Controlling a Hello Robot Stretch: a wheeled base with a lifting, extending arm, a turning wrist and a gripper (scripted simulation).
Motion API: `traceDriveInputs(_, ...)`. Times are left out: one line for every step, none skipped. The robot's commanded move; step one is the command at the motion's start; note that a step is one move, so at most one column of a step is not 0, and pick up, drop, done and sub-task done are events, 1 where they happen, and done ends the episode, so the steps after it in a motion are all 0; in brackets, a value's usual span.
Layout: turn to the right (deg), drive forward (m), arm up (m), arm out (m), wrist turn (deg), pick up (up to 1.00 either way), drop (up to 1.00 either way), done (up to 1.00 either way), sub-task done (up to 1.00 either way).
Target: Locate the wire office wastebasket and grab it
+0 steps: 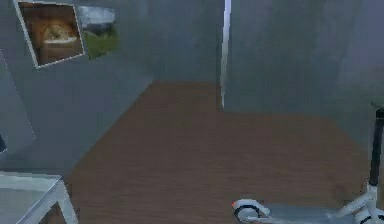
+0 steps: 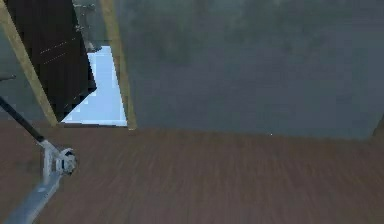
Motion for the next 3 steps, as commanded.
traceDriveInputs(0.0, 1.0, 0.0, 0.0, 0.0, 0.0, 0.0, 0.0, 0.0)
traceDriveInputs(0.0, 0.3, 0.0, 0.0, 0.0, 0.0, 0.0, 0.0, 0.0)
traceDriveInputs(45.0, 0.0, 0.0, 0.0, 0.0, 0.0, 0.0, 0.0, 0.0)
